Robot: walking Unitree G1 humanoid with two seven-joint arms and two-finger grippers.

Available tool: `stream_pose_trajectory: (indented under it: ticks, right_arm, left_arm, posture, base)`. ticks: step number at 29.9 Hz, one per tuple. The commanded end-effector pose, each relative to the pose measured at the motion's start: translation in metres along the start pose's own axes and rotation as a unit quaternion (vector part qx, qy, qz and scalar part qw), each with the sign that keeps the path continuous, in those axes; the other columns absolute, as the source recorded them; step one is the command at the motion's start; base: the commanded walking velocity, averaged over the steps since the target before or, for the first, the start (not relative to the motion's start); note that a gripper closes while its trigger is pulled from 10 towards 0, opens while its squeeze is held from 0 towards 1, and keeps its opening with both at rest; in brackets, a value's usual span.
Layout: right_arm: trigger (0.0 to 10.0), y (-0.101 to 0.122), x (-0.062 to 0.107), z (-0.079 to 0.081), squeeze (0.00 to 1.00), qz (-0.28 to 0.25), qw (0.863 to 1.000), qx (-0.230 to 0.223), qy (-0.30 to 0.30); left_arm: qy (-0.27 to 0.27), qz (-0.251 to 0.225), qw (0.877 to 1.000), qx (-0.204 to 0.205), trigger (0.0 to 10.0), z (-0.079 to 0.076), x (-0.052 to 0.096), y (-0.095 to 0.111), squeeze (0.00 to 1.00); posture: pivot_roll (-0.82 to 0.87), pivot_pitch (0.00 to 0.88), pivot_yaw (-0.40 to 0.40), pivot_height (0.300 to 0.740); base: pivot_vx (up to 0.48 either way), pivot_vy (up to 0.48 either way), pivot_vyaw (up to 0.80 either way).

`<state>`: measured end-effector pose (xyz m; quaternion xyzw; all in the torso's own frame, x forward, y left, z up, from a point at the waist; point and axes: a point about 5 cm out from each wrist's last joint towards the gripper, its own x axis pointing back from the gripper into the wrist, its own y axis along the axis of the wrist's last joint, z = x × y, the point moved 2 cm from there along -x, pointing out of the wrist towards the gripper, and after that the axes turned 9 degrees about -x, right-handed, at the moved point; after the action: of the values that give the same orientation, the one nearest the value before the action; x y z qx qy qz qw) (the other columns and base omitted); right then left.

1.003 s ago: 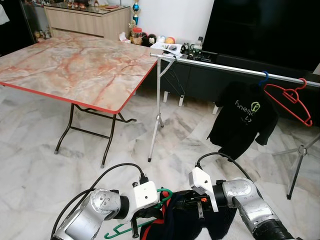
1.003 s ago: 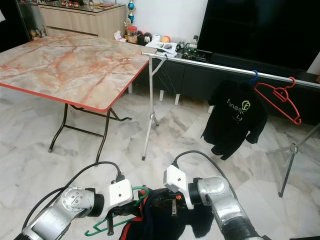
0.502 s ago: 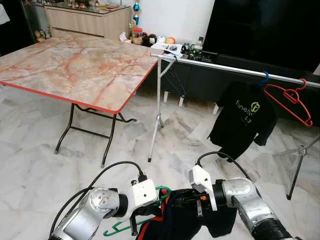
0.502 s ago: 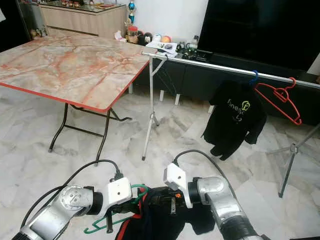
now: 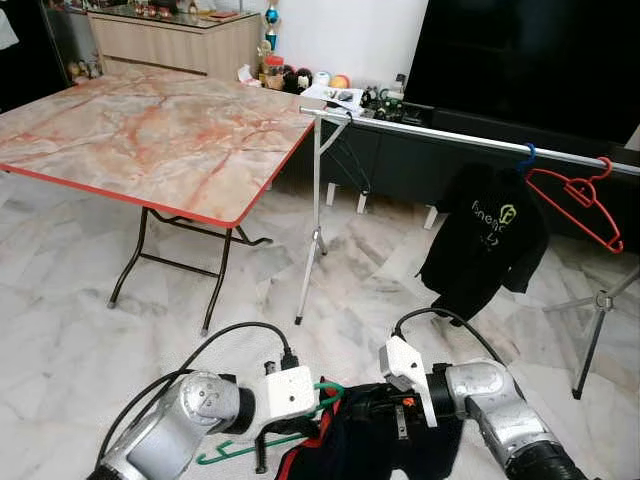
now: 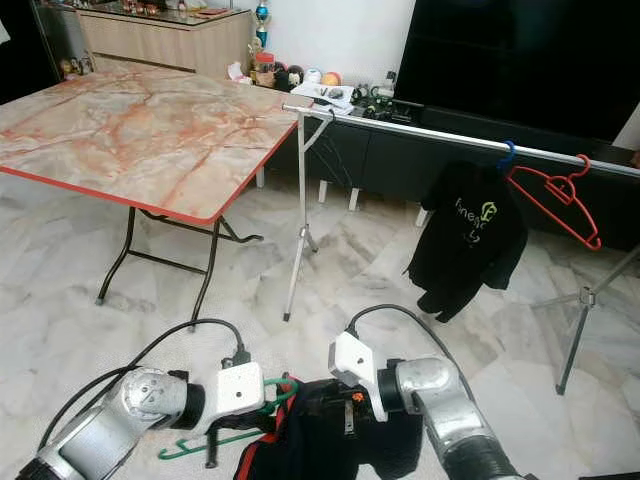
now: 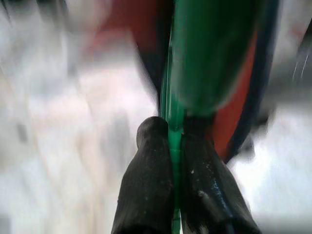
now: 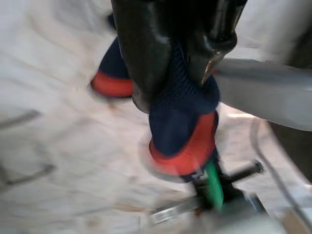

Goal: Hang hanger

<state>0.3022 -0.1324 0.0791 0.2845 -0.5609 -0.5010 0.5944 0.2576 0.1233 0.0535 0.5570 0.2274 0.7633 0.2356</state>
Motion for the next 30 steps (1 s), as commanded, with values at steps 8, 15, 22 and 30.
stream_pose_trajectory:
  ticks: [8, 15, 22, 30]
  right_arm:
    - [0.0, 0.015, 0.009, -0.006, 0.0, -0.014, 0.999, 0.026, -0.015]
    - [0.0, 0.015, 0.015, -0.011, 0.0, -0.021, 0.999, 0.023, -0.039]
    - [0.0, 0.0, 0.043, -0.015, 0.0, -0.007, 0.996, 0.003, -0.084]
    - [0.0, -0.023, 0.069, -0.024, 0.0, 0.053, 0.987, -0.007, -0.151]
  left_arm:
    - [-0.022, 0.039, 0.999, 0.0, 0.0, -0.009, 0.001, -0.014, 0.0]
    - [0.016, 0.025, 0.999, 0.014, 0.0, 0.0, 0.006, -0.015, 0.0]
    - [0.057, 0.003, 0.996, 0.067, 0.0, 0.005, 0.032, -0.031, 0.0]
    - [0.081, 0.036, 0.993, 0.083, 0.0, 0.011, 0.062, -0.054, 0.0]
  posture:
    - [0.18, 0.0, -0.103, 0.74]
    - [0.18, 0.0, -0.103, 0.74]
    - [0.17, 0.0, -0.091, 0.74]
    - [0.17, 0.0, -0.08, 0.74]
  base:
    - [0.0, 0.0, 0.0]
    - [0.0, 0.0, 0.0]
    - [0.0, 0.0, 0.0]
    - [0.0, 0.0, 0.0]
